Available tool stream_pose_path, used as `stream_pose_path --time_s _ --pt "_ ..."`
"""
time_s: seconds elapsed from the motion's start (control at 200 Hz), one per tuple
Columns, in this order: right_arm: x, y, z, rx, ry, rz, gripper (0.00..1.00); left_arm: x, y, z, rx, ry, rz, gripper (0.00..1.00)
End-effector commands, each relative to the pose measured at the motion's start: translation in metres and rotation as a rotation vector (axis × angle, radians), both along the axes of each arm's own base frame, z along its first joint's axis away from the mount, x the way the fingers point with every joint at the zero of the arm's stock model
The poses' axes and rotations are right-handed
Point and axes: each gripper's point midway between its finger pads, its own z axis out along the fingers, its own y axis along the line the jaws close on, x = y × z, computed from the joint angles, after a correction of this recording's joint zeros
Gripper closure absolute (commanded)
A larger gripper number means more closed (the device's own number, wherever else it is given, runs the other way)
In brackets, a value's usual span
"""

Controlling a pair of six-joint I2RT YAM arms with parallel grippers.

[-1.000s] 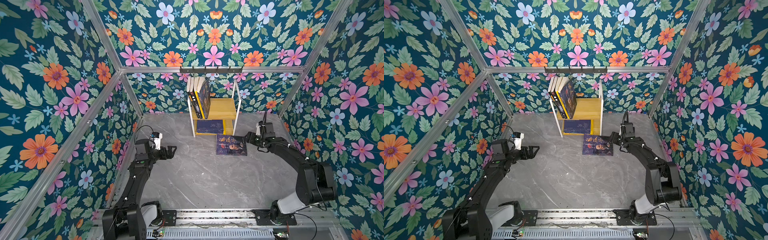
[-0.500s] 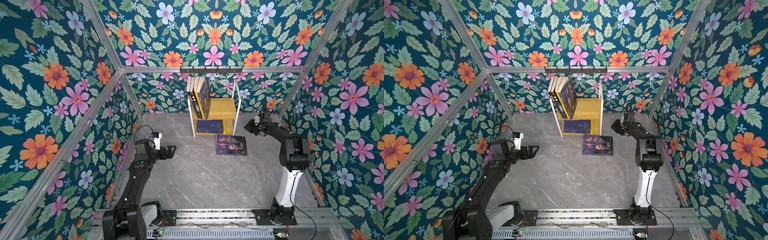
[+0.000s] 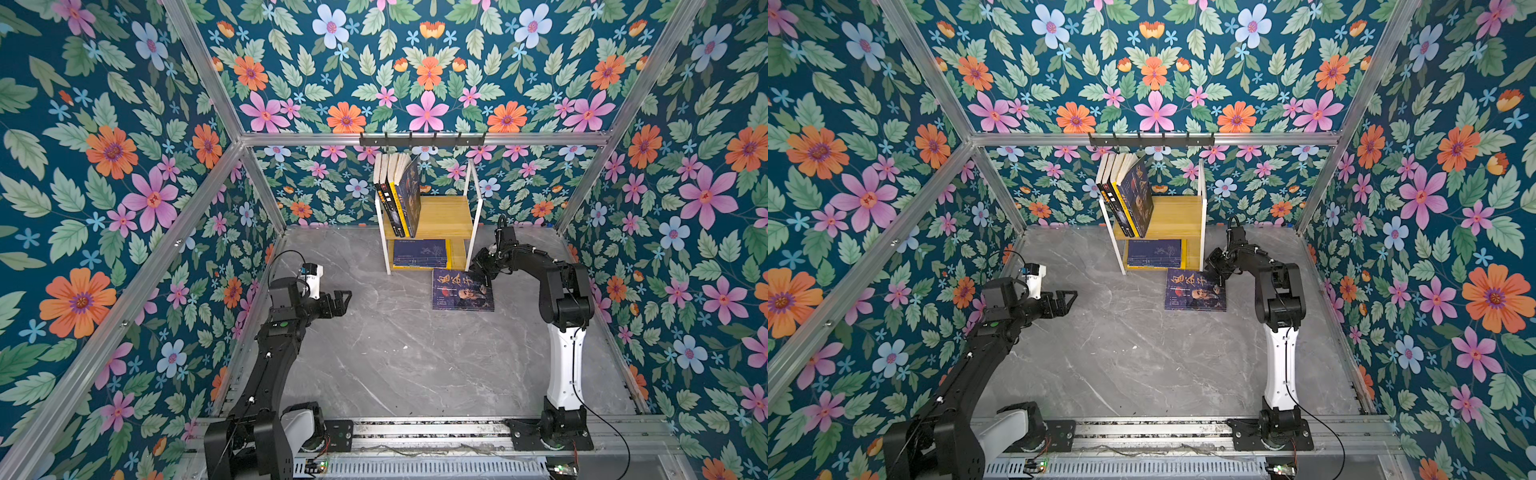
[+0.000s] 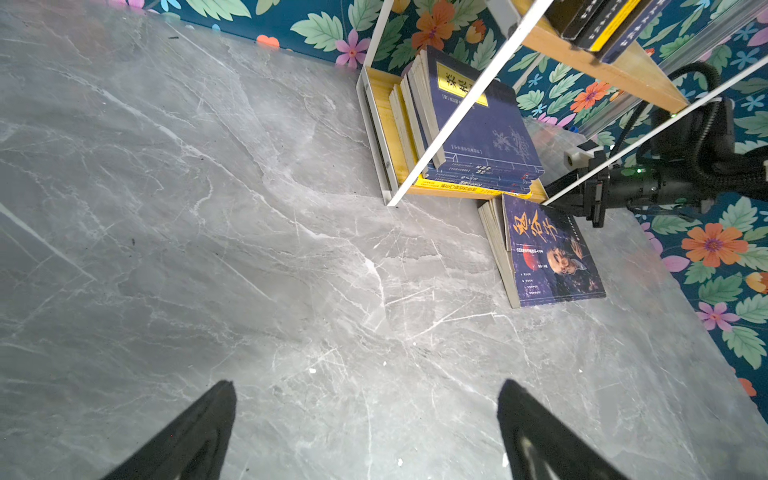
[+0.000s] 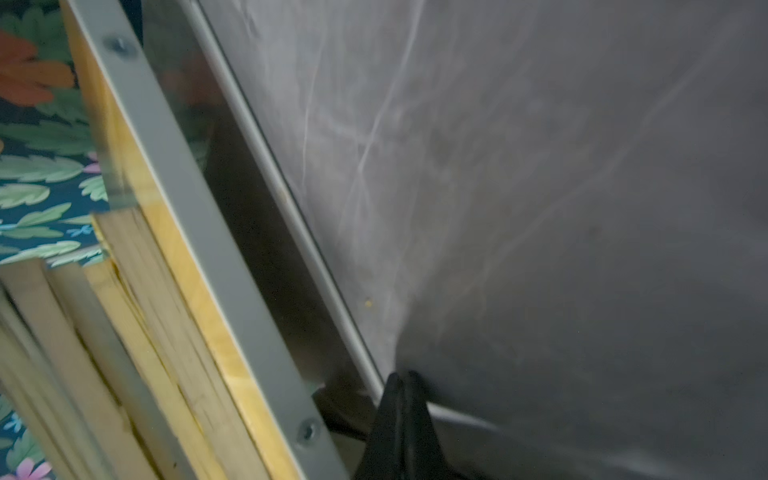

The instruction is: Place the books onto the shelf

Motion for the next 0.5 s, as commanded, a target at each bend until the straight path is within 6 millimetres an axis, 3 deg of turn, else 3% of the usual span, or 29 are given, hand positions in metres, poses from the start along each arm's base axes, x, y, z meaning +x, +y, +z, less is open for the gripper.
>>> stream_pose_path --time_s 0.0,0.275,0.495 --pt "-0.029 -0.004 -0.023 -0.026 0.105 -0.013 1.00 0.002 0.000 0.005 0.014 -0.030 -0.007 0.00" --pt "-0.080 0.002 -0.048 -0.016 0.155 0.033 1.00 0.001 0.001 0.004 0.016 -0.028 -0.004 0.00" --pt "-0.124 0.026 -0.064 -0.012 0.165 0.093 1.00 0.002 -0.001 0.002 0.009 -0.025 -0.015 0.00"
